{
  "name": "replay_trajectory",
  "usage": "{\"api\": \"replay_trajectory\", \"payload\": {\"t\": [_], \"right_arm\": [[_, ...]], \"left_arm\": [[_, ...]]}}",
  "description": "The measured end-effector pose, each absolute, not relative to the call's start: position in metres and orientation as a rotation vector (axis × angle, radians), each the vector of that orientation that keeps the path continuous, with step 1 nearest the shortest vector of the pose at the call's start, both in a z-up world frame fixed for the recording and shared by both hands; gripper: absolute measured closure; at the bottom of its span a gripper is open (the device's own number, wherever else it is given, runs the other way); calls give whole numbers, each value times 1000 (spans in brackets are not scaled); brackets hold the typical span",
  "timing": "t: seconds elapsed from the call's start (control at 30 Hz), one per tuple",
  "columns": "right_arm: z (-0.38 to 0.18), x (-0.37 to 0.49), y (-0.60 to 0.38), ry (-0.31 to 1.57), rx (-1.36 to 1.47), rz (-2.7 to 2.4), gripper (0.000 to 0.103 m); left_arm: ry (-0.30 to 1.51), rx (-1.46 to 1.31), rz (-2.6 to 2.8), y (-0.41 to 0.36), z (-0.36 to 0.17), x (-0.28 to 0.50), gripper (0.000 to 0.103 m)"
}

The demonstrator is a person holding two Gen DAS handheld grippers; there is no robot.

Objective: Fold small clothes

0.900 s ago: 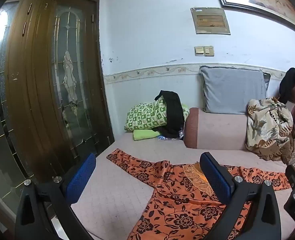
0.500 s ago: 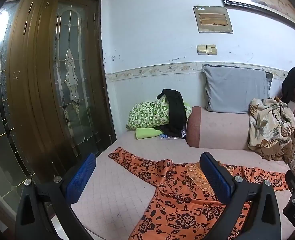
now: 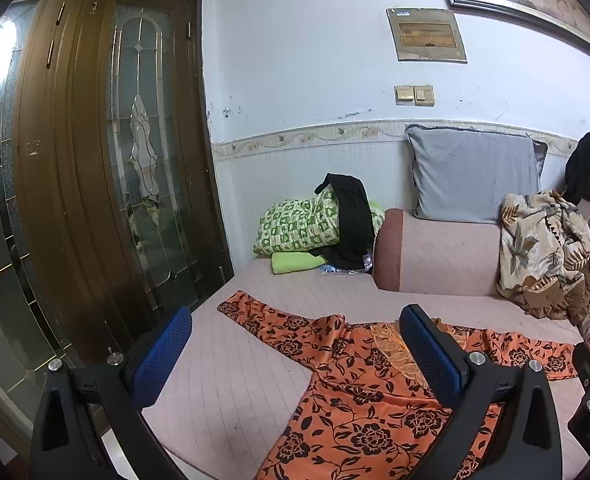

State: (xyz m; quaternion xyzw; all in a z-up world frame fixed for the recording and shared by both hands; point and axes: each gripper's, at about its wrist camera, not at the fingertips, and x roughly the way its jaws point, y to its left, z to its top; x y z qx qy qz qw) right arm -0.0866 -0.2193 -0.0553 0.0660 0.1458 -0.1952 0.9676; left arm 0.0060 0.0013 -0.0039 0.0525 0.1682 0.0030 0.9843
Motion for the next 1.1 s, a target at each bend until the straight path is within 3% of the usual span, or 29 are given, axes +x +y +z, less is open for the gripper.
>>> {"api": "replay_trajectory", "payload": {"t": [1.1], "right_arm": [[-50, -92, -220, 302, 128, -405, 0]], "left_arm": [[336, 108, -13, -8, -1, 4, 0]]}}
